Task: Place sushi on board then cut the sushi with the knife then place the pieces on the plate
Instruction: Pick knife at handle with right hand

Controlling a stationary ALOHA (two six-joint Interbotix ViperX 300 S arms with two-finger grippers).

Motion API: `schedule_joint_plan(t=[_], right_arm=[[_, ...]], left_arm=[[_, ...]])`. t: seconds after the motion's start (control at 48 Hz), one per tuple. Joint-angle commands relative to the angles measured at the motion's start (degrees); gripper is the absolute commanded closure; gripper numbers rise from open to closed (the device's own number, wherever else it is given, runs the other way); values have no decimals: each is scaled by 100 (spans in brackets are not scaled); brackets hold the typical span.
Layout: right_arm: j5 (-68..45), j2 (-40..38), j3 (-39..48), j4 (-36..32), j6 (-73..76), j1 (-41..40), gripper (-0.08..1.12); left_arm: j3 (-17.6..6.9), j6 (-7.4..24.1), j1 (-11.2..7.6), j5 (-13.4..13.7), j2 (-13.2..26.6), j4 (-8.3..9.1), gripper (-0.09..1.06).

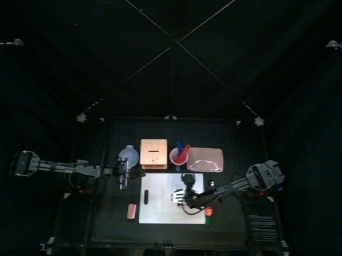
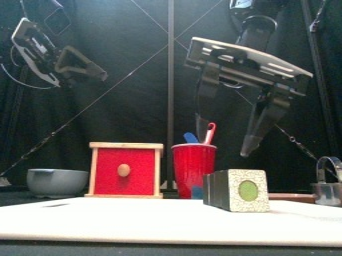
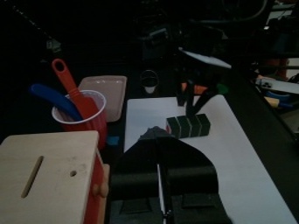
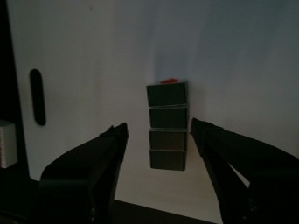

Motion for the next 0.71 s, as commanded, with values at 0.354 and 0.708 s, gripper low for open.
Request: schedule_joint_plan(t=[0.354,0.708], right_arm=[[62,-1934,650,-483,-2619,-519,14],[-97,-3015,721,483,-6170,-2435,14]], left_arm=[[-88,0,18,-62,-9,9,98],[-105,0,35,-62,-9,-132,98]])
